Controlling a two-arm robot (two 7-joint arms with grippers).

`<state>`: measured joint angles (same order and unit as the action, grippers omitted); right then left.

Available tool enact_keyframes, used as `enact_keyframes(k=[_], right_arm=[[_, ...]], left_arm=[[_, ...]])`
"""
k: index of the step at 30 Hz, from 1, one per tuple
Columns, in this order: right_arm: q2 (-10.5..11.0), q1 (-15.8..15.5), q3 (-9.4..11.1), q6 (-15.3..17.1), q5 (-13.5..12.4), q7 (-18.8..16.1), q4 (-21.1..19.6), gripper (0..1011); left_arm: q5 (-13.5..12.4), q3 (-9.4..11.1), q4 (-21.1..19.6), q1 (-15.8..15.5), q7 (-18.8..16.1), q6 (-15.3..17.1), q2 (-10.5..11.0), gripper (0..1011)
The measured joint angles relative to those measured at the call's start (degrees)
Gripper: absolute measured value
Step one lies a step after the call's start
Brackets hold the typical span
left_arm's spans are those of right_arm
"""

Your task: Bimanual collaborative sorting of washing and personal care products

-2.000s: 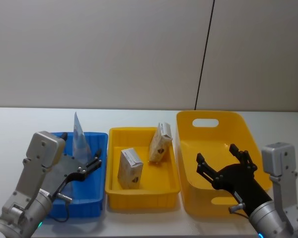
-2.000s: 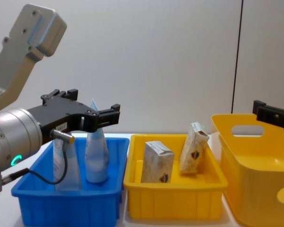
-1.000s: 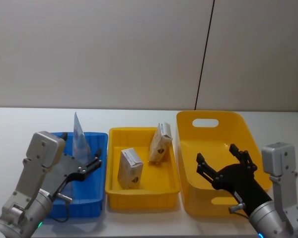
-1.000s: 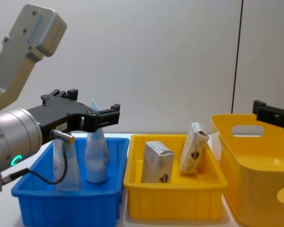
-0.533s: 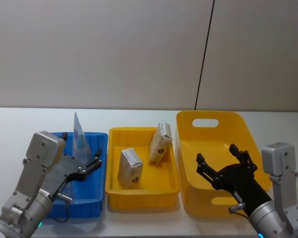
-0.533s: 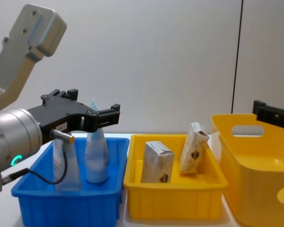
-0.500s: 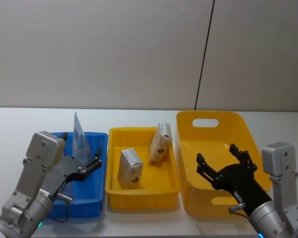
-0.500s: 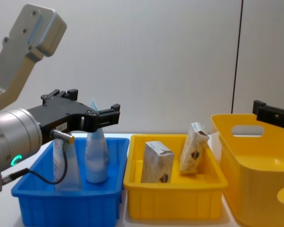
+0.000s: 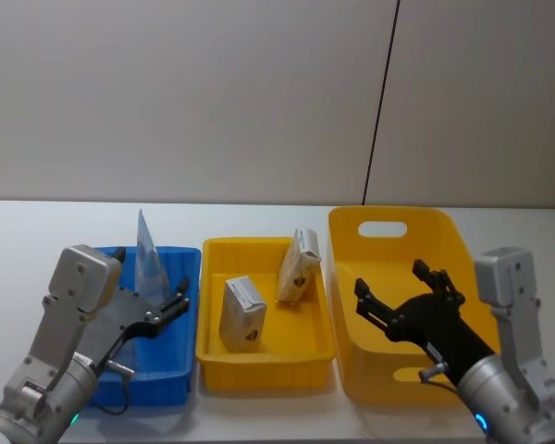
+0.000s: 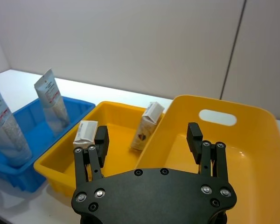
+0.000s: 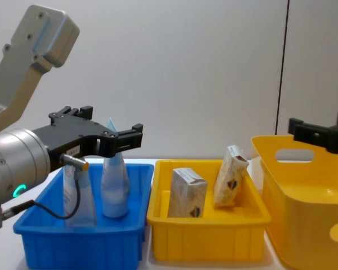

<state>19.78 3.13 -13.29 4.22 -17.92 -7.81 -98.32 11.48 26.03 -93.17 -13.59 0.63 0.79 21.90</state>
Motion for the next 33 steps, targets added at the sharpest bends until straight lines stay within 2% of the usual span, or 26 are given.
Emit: enact_keyframes(k=[6,10,13,14,20,23,27,33], right_arm=[[0.06,5.37,-0.94,3.02,-1.99,-4.29,4.54,1002],[-0.31,10.43,-2.31,6.11,-3.3,-7.49,8.99,1002],[-0.66,12.95,-3.09,7.98,-3.75,-9.03,11.23,1002],[-1.02,15.18,-3.91,9.31,-3.93,-9.83,13.24,1002],[-2.63,22.15,-6.77,13.65,-4.07,-12.41,19.67,1002],[-4.31,27.19,-9.16,17.1,-3.73,-13.8,24.53,1002],[-5.89,31.54,-11.43,19.95,-3.06,-14.68,28.76,1002],[-7.46,36.16,-14.18,24.34,-1.69,-15.37,32.85,1002]], left_arm=[[0.0,-0.01,0.0,0.0,0.0,0.0,0.0,1001],[0.0,-0.01,0.0,0.0,0.0,0.0,0.0,1001],[0.0,-0.01,0.0,0.0,0.0,0.0,0.0,1001],[0.0,0.0,0.0,0.0,0.0,0.0,0.0,1001],[0.0,-0.01,-0.01,0.0,0.0,0.0,0.0,1001],[0.0,-0.01,0.0,-0.01,0.0,0.0,0.0,1001],[0.0,-0.01,0.0,0.0,0.0,0.0,-0.01,1001],[0.0,-0.01,0.0,0.0,0.0,0.0,0.0,1001]])
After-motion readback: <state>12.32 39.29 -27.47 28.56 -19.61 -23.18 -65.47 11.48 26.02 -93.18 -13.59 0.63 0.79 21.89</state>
